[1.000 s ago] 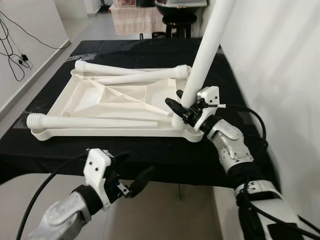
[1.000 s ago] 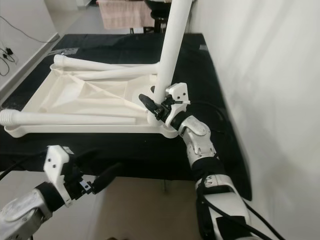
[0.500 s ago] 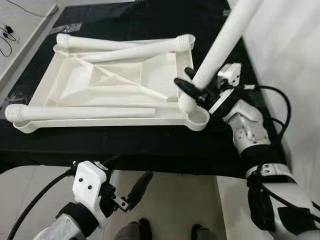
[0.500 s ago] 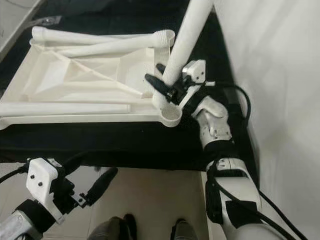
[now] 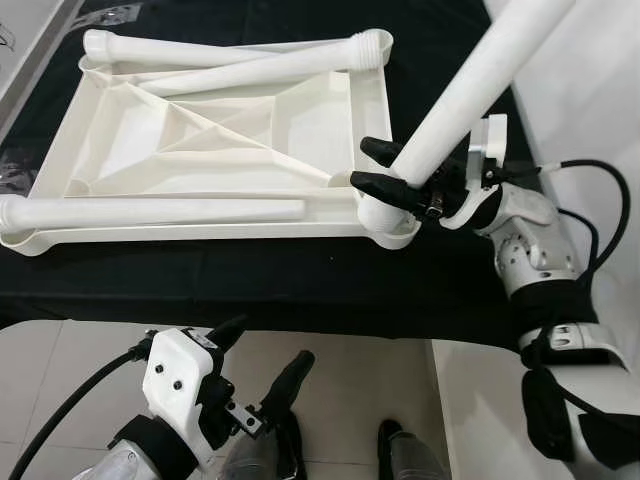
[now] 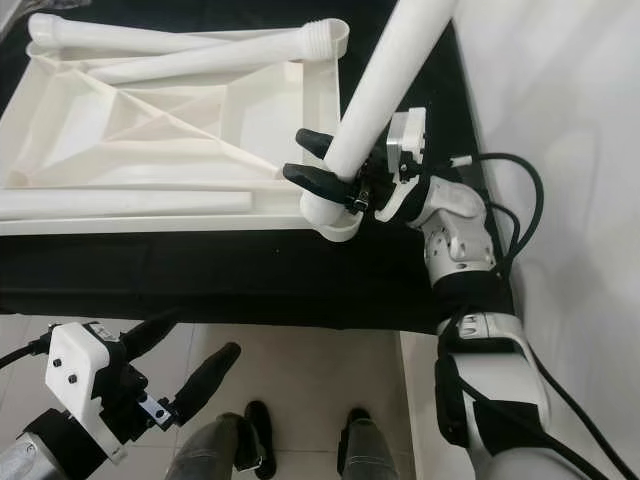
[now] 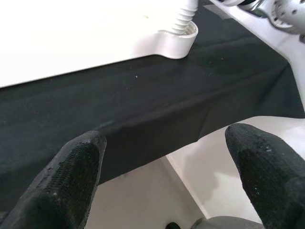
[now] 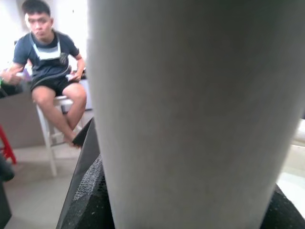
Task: Building children table
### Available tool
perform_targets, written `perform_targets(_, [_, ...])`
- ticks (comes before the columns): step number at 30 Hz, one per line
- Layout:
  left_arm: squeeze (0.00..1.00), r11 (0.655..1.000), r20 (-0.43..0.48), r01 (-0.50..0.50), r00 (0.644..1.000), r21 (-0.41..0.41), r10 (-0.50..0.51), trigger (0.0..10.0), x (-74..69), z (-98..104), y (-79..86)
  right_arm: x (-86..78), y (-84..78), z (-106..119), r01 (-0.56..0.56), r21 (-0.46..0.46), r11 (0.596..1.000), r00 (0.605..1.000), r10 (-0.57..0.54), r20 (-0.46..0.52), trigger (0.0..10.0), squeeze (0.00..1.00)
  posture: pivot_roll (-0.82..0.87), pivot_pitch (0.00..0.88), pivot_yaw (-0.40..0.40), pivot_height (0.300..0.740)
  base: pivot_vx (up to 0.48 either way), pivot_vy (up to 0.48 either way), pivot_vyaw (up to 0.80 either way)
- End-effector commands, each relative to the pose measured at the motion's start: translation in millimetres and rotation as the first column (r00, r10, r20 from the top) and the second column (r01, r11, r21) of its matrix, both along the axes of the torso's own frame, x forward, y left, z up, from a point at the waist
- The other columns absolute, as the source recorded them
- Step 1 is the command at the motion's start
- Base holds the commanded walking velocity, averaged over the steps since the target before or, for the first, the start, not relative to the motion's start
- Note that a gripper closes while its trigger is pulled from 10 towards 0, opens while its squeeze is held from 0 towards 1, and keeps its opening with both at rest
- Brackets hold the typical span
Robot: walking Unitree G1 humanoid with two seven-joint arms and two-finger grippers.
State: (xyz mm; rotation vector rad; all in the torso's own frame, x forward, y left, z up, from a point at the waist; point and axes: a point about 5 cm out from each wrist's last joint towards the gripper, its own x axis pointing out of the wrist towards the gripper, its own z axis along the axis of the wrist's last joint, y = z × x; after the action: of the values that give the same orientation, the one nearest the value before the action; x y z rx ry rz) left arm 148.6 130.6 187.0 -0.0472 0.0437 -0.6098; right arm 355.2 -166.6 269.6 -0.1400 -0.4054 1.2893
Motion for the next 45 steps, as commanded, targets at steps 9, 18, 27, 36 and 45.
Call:
perform_targets(9, [0.00, 1.000, -0.018, 0.009, 1.000, 0.021, -0.008, 10.0, -3.5, -0.1, -5.0, 2.7, -4.1, -30.2, -0.070, -0.216, 0.974, 0.989, 0.038, -0.145, 10.0, 0.00, 0.04, 0.442, 0.067, 0.740, 0.000, 0.000, 0.00])
perform_targets(18, [0.00, 1.000, -0.018, 0.007, 1.000, 0.015, -0.007, 10.0, -3.1, 0.0, -5.4, 0.2, -16.3, -11.3, -0.163, -0.279, 0.946, 0.975, 0.112, -0.191, 10.0, 0.00, 0.04, 0.444, 0.063, 0.740, 0.000, 0.000, 0.00])
perform_targets(27, [0.00, 1.000, -0.017, 0.004, 1.000, 0.011, -0.004, 10.0, -1.1, 0.4, -5.1, -12.1, 15.2, -18.9, -0.326, -0.412, 0.851, 0.941, 0.252, -0.225, 10.0, 0.00, 0.03, 0.441, 0.063, 0.740, 0.000, 0.000, 0.00])
perform_targets(36, [0.00, 1.000, -0.016, -0.001, 1.000, 0.014, 0.002, 10.0, -0.5, 0.0, -5.7, -11.3, 41.3, -22.4, -0.381, -0.448, 0.809, 0.924, 0.323, -0.204, 10.0, 0.00, 0.03, 0.431, 0.055, 0.740, 0.000, 0.000, 0.00])
perform_targets(45, [0.00, 1.000, -0.014, -0.005, 1.000, 0.013, 0.006, 10.0, -0.2, -0.7, -7.7, 11.3, 42.3, -30.6, -0.087, -0.362, 0.928, 0.989, 0.036, -0.146, 10.0, 0.00, 0.02, 0.421, 0.043, 0.740, 0.000, 0.000, 0.00])
